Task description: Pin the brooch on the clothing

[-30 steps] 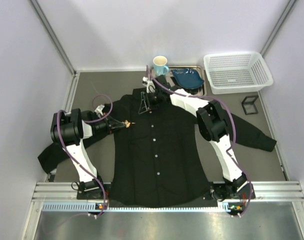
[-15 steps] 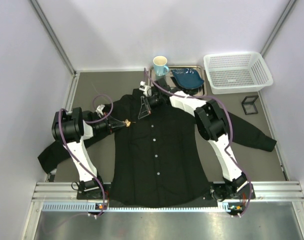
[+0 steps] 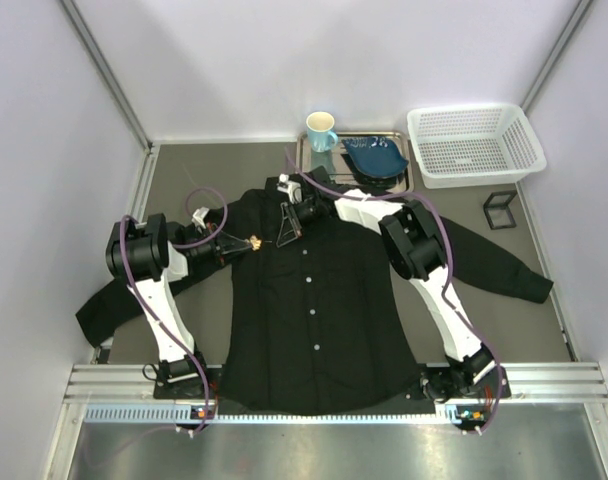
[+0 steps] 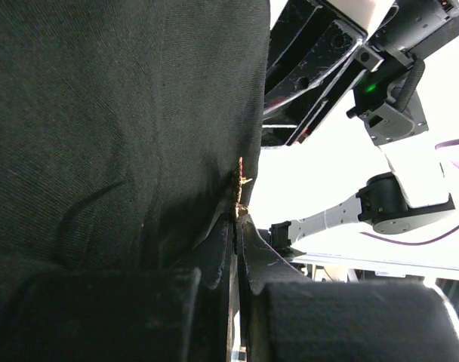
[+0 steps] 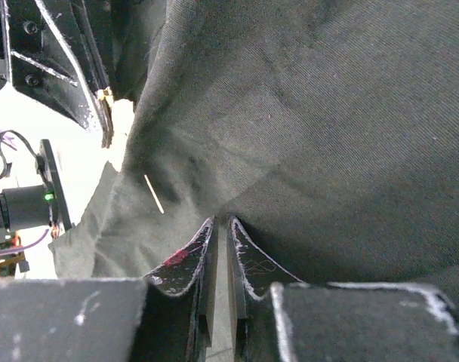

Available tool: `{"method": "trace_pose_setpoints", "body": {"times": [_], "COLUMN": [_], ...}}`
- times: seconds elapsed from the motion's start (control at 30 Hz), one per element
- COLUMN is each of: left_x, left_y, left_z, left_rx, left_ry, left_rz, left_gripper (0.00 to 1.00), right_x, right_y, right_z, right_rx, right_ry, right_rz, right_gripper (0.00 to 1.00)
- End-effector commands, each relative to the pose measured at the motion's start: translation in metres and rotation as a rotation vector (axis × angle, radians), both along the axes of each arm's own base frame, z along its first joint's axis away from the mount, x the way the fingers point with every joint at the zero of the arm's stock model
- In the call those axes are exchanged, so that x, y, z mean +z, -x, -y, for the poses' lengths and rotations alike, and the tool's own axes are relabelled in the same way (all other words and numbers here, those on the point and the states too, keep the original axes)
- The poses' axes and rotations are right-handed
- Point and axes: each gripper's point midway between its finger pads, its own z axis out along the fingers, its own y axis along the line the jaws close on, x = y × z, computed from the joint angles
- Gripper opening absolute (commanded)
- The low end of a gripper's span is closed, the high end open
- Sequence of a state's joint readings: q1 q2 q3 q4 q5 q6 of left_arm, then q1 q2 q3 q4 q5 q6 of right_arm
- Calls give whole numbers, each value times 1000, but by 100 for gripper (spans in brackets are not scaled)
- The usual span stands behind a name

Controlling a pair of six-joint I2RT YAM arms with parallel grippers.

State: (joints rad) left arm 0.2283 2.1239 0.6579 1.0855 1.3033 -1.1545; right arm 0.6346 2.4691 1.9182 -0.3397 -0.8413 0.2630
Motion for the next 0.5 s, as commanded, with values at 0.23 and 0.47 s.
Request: {"method": "trace_pose_setpoints", "body": {"times": [0.23,0.47], "left_x": [5,2], "left_y": [5,4], "left_z": [2,3], "left_rx": [-35,-33], "left_ry": [9,6], "left_rz": [58,52], "left_gripper": [0,0], "right_x": [28,51], "right_y": [5,16], "right_z": [-34,-41], "right_rx": [65,109], "right_ry": [-169,-284], "right_rz": [42,22], "right_gripper": [17,25]}}
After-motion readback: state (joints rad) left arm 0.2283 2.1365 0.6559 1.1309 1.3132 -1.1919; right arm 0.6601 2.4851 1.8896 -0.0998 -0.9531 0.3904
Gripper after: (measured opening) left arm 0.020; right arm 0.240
